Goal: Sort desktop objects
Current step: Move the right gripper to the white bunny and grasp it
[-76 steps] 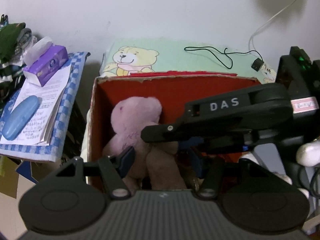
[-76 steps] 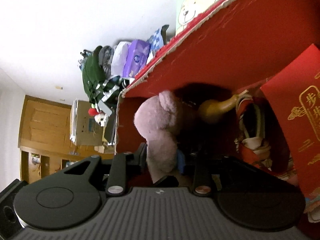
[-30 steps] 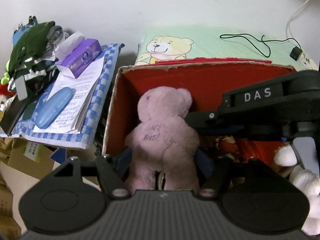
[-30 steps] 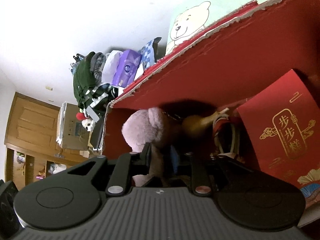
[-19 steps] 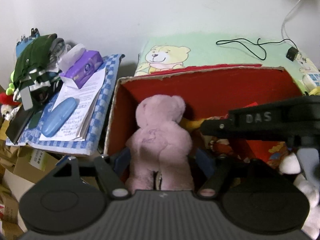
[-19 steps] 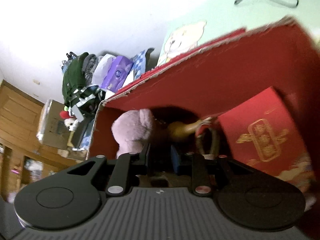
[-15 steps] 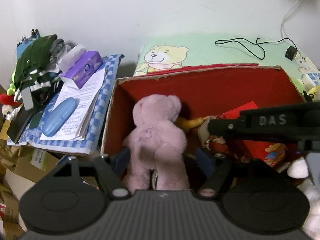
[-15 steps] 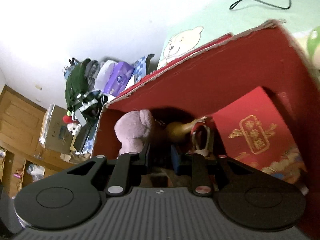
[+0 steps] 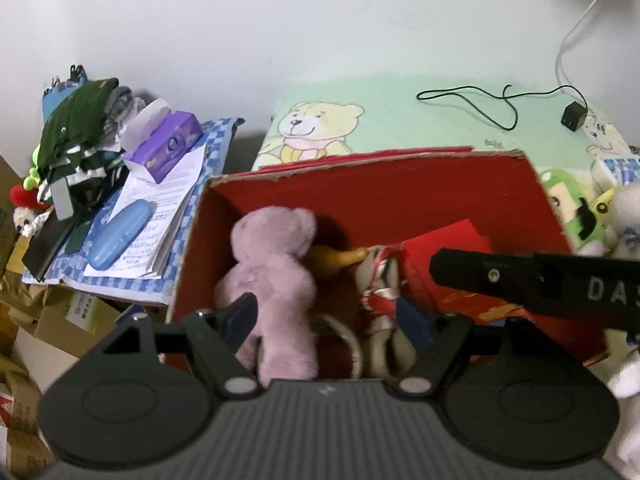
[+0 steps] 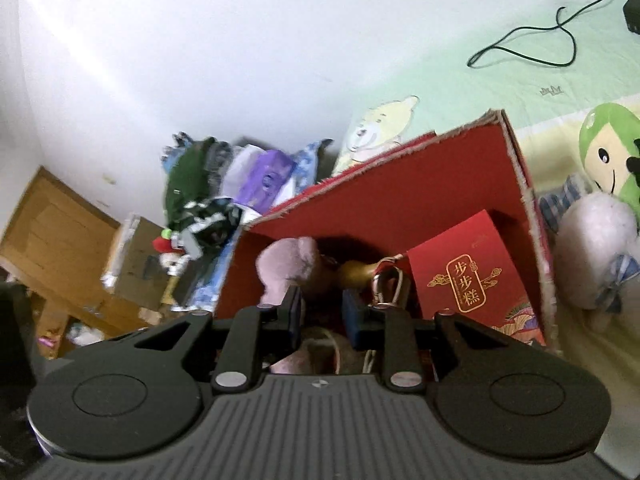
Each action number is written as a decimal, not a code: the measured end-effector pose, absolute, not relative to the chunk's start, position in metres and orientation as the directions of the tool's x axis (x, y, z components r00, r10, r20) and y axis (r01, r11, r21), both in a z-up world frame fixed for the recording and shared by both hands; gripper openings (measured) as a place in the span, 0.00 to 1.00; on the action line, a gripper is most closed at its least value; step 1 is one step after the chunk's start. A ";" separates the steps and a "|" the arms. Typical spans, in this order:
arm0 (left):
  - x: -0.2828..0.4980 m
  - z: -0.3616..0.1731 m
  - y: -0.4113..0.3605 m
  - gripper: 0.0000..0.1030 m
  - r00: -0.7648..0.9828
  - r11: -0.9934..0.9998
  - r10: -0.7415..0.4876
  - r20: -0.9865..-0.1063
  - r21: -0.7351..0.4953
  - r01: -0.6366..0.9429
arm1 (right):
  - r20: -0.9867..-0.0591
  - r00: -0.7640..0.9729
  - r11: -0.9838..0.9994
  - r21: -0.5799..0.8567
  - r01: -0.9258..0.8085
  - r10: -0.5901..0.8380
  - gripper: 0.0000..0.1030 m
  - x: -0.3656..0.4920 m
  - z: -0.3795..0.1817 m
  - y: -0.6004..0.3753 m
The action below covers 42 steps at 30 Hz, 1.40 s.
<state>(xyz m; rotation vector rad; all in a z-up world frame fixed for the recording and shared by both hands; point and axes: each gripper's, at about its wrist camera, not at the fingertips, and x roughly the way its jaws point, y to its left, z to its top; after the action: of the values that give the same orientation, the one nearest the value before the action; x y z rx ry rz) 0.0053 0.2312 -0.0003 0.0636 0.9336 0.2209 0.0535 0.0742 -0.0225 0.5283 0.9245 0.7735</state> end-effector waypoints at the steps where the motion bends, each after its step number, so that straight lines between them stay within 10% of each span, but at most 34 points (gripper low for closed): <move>1: 0.005 0.001 0.226 0.76 0.576 0.976 0.214 -0.789 0.147 -0.162 | -0.495 0.369 0.612 0.706 -0.357 0.787 0.26 0.054 -0.021 0.068; 16: 0.000 0.027 0.110 0.75 0.673 0.998 0.025 -0.739 0.060 0.028 | -0.327 0.442 0.507 0.769 -0.389 0.836 0.29 0.031 -0.005 -0.061; 26: 0.019 0.004 0.022 0.81 0.684 0.966 -0.218 -0.696 -0.055 0.253 | -0.425 0.622 0.679 0.691 -0.246 0.658 0.36 0.042 -0.027 -0.157; 42: 0.083 -0.059 -0.016 0.89 0.617 0.960 -0.242 -0.748 -0.094 0.263 | -0.480 0.568 0.703 0.655 -0.275 0.669 0.54 0.097 -0.057 -0.165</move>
<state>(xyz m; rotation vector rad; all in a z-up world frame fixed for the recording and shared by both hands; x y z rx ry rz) 0.0826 -0.0164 -0.0590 0.0259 0.8574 -0.2907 0.0969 -0.1654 -0.0573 0.5590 0.7839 0.5898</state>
